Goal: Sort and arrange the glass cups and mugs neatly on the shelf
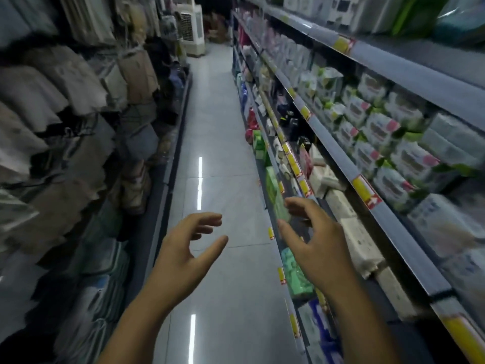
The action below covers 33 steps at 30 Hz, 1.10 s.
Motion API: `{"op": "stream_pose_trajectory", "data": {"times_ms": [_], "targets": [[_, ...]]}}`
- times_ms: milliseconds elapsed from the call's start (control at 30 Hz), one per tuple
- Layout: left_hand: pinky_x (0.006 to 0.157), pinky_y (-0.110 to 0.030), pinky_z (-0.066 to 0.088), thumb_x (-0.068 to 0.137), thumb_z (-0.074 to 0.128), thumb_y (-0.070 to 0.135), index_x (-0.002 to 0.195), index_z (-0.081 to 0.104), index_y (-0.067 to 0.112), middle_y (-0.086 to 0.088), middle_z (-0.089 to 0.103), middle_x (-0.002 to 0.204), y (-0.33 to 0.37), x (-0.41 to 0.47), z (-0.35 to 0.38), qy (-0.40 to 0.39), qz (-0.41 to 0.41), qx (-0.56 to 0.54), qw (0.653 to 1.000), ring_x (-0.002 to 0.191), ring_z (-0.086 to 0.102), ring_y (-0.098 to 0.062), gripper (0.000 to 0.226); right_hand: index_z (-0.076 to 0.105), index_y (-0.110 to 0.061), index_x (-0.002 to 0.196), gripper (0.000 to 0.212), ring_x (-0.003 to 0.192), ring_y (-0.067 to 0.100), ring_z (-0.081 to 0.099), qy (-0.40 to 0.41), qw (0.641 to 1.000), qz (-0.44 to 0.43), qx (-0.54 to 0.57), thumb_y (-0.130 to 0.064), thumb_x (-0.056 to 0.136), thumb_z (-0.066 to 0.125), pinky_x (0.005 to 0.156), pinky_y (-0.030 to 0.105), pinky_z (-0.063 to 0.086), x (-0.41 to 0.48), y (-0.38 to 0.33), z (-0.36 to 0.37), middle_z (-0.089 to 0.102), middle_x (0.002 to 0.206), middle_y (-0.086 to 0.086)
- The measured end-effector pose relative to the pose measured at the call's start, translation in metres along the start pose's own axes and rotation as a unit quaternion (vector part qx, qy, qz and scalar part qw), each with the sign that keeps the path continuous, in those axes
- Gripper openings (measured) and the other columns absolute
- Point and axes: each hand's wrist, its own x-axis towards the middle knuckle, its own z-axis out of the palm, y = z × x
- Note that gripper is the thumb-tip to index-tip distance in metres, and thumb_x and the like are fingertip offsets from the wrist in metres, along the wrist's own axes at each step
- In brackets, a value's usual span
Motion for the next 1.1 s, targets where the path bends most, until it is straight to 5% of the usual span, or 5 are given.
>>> {"op": "stream_pose_trajectory", "data": {"times_ms": [367, 533, 700, 933, 1100], "targets": [[0.095, -0.026, 0.053, 0.093, 0.07, 0.035, 0.118, 0.063, 0.041, 0.027, 0.066, 0.116, -0.016, 0.253, 0.056, -0.129, 0.102, -0.047, 0.985, 0.11, 0.064, 0.0, 0.027, 0.06, -0.037, 0.126, 0.034, 0.113, -0.001, 0.057, 0.071, 0.988, 0.12, -0.068, -0.034, 0.093, 0.069, 0.098, 0.028, 0.051, 0.155, 0.058, 0.02, 0.062, 0.121, -0.021], [0.093, -0.018, 0.05, 0.093, 0.07, 0.035, 0.119, 0.065, 0.039, 0.025, 0.067, 0.115, 0.015, 0.374, 0.093, -0.243, 0.196, -0.096, 0.945, 0.11, 0.064, 0.0, 0.027, 0.058, -0.04, 0.122, 0.03, 0.108, -0.006, 0.055, 0.207, 0.956, 0.175, -0.114, -0.04, 0.094, 0.067, 0.09, 0.021, 0.05, 0.21, 0.055, -0.001, 0.059, 0.119, -0.025], [0.093, -0.027, 0.049, 0.095, 0.066, 0.037, 0.125, 0.063, 0.035, 0.023, 0.065, 0.119, 0.054, 0.446, 0.136, -0.325, 0.274, -0.152, 0.892, 0.114, 0.062, -0.003, 0.03, 0.059, -0.036, 0.126, 0.034, 0.109, -0.016, 0.051, 0.308, 0.921, 0.164, -0.172, -0.035, 0.094, 0.069, 0.093, 0.014, 0.045, 0.253, 0.038, -0.029, 0.057, 0.118, -0.027], [0.093, -0.021, 0.051, 0.095, 0.068, 0.032, 0.123, 0.065, 0.029, 0.019, 0.066, 0.117, 0.135, 0.522, 0.181, -0.311, 0.399, -0.221, 0.833, 0.112, 0.064, -0.006, 0.028, 0.064, -0.024, 0.125, 0.034, 0.111, -0.004, 0.059, 0.414, 0.865, 0.067, -0.276, -0.025, 0.092, 0.073, 0.093, 0.012, 0.047, 0.315, 0.008, -0.097, 0.064, 0.117, -0.015], [0.09, -0.022, 0.052, 0.096, 0.067, 0.036, 0.123, 0.063, 0.033, 0.022, 0.065, 0.118, 0.186, 0.557, 0.202, -0.294, 0.446, -0.237, 0.811, 0.113, 0.062, 0.0, 0.028, 0.058, -0.037, 0.127, 0.035, 0.114, -0.013, 0.051, 0.425, 0.857, 0.076, -0.28, -0.039, 0.093, 0.066, 0.091, 0.004, 0.04, 0.344, -0.001, -0.151, 0.056, 0.12, -0.025]]}}
